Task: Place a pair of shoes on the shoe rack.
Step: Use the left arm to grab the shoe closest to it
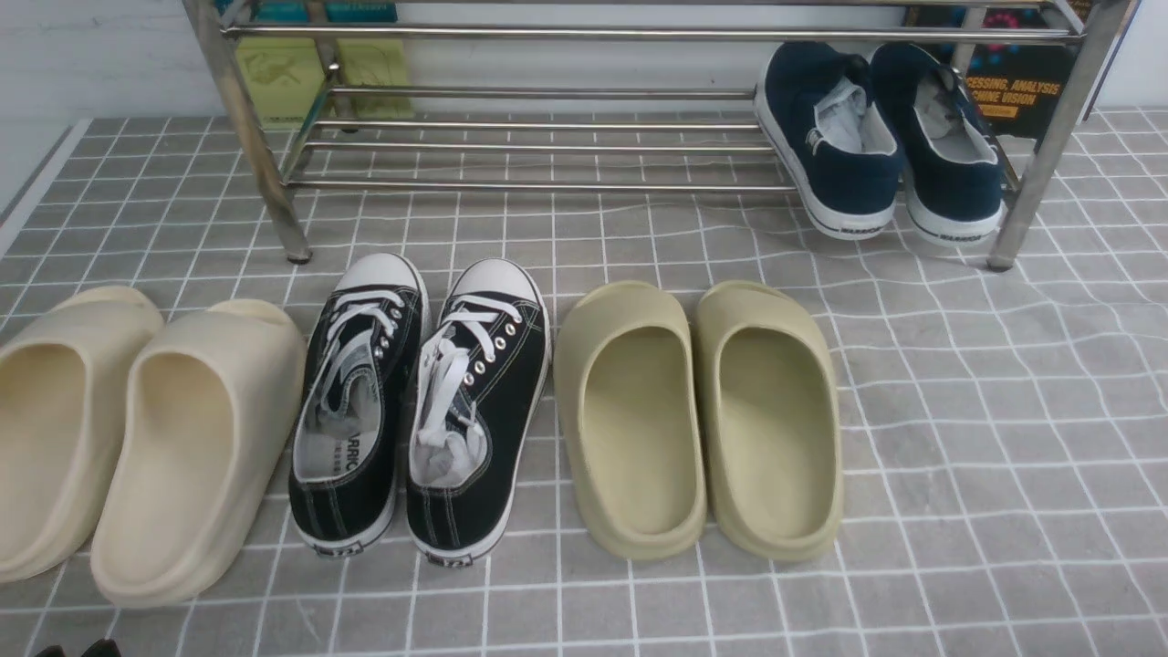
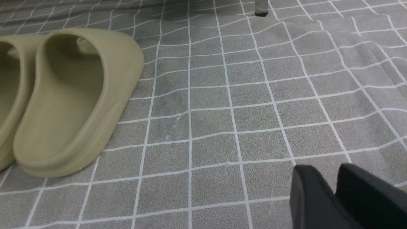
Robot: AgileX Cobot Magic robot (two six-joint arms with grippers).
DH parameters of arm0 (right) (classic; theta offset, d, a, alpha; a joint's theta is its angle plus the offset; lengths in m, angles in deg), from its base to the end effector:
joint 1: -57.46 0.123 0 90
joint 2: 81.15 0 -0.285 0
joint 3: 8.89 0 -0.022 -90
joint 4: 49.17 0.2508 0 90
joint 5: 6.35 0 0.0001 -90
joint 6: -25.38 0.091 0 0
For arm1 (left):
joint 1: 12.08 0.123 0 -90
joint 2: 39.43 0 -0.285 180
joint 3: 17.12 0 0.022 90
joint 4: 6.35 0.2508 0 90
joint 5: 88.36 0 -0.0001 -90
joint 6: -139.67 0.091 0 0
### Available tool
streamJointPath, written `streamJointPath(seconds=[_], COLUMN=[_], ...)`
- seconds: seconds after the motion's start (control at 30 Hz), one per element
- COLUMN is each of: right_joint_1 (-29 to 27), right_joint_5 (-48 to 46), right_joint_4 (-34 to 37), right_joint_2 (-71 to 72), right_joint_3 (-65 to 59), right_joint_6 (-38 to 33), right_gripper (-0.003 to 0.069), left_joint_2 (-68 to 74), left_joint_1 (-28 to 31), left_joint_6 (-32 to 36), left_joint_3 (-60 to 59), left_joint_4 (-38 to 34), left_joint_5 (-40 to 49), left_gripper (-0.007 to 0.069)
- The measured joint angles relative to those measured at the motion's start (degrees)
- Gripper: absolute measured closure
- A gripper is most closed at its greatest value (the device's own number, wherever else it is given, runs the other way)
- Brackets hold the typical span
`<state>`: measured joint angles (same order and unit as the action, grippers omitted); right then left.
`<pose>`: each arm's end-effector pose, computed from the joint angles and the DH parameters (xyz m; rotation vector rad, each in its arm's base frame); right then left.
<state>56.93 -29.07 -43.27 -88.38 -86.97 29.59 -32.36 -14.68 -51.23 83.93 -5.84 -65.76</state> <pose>0.0519 0.0031 0.1732 0.1402 1.8807 0.1465 0.0520 -0.0020 0.1683 -0.1319 1.8940 -0.1515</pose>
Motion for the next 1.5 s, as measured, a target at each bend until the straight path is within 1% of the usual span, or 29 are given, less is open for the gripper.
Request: streamJointPath(seconds=[0.7, 1.5], right_joint_1=[0.0, 0.0], right_joint_5=[0.0, 0.0], right_joint_4=[0.1, 0.1], right_joint_2=[0.0, 0.0], right_joint_3=[0.0, 0.0], right_joint_6=[0.0, 0.0], right_gripper=[0.0474, 0.0440], left_joint_2=[0.0, 0.0], left_joint_1=[0.0, 0.0], left_joint_6=[0.0, 0.0], left_joint_3=[0.0, 0.0], left_joint_4=[-0.1, -0.8], left_joint_5=[-0.3, -0.4], left_gripper=[0.0386, 0.0386])
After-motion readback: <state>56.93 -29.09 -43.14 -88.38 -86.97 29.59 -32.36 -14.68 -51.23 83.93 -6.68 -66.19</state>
